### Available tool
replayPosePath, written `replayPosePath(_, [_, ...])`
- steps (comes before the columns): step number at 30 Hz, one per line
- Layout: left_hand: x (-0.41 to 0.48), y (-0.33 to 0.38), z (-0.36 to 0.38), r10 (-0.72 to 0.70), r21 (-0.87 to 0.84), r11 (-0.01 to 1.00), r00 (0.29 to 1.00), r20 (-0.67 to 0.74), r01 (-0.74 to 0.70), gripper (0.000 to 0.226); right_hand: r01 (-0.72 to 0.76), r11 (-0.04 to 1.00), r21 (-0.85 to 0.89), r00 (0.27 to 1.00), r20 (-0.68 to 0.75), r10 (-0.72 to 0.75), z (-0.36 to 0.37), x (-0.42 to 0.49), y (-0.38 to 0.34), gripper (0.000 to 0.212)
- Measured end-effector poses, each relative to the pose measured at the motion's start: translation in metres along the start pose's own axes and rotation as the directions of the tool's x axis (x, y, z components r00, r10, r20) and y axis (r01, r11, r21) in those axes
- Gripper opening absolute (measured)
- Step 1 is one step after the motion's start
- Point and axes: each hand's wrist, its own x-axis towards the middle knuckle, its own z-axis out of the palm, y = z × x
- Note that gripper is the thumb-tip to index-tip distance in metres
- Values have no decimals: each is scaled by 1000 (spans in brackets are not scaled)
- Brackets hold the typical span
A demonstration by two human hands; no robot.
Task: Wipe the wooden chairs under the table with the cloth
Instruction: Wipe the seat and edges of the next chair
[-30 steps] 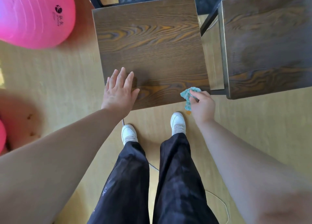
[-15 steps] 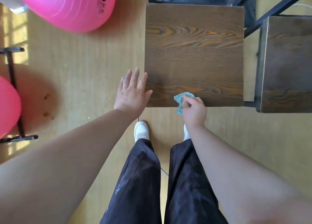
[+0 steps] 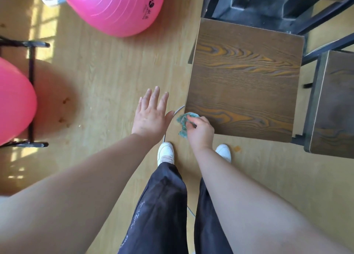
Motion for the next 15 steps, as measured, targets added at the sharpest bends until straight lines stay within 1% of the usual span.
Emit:
replayPosePath(3, [3, -2, -5, -28, 14, 1000, 1000, -13, 28, 61, -29, 999, 34, 994, 103, 26, -1, 8, -10, 26])
replayPosePath(5, [6, 0, -8, -43, 34, 998, 999, -20, 44, 61, -39, 997, 69, 994, 106, 31, -4, 15, -16, 25])
replayPosePath(9, [20, 13, -16, -57, 46, 997, 998, -33, 58, 60, -38, 984, 174, 999, 45, 31, -22, 35, -28, 25])
replayPosePath(12, [35, 34, -22, -49, 69, 996, 998, -33, 51, 60, -37, 968, 249, 999, -27, 45, -51, 60, -29, 25])
replayPosePath(15, [57, 64, -27, -22, 83, 996, 999, -35, 25, 60, -74, 948, 310, 985, -124, 118, -92, 93, -22, 24])
